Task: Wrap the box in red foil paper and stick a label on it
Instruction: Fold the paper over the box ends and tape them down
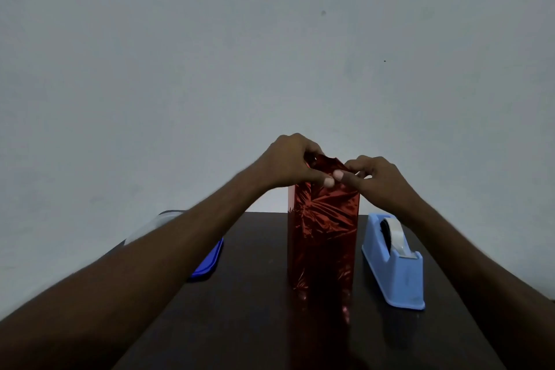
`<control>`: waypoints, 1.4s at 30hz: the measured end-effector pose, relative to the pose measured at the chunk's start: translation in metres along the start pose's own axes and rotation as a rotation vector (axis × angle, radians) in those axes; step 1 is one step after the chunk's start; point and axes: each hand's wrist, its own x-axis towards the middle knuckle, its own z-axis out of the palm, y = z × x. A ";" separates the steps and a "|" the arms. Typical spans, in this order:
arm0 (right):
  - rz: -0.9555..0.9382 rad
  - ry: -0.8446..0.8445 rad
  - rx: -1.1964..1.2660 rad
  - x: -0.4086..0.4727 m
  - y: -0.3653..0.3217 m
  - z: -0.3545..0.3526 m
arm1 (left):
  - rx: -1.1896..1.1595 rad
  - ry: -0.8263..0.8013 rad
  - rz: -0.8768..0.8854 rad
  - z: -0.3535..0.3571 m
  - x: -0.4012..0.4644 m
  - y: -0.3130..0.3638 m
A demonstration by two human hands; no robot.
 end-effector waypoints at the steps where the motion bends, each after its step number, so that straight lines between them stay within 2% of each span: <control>1: 0.005 0.006 0.009 0.001 0.000 0.001 | -0.019 0.078 0.007 0.002 0.001 0.000; 4: 0.036 0.010 0.034 0.000 0.000 0.001 | -0.085 0.212 -0.002 -0.001 0.007 0.003; 11: 0.091 0.027 0.084 0.000 0.009 -0.001 | -0.262 0.180 -0.135 -0.006 0.019 -0.001; 18: 0.139 0.110 0.086 0.003 0.008 0.001 | -0.319 0.138 -0.162 -0.009 0.020 -0.003; 22: 0.177 0.144 0.171 0.005 0.011 0.002 | -0.344 0.145 -0.180 -0.008 0.020 -0.006; 30: 0.182 0.196 0.183 0.002 0.010 0.003 | -0.375 0.173 -0.182 -0.003 0.021 -0.012; 34: 0.164 0.161 0.174 0.001 0.001 0.002 | -0.397 0.185 -0.166 -0.002 0.019 -0.012; 39: 0.109 0.085 -0.028 0.012 -0.009 -0.001 | -0.385 0.187 -0.138 -0.005 0.018 -0.010; 42: 0.100 0.028 0.002 0.019 -0.015 -0.002 | -0.402 0.195 -0.141 -0.005 0.016 -0.011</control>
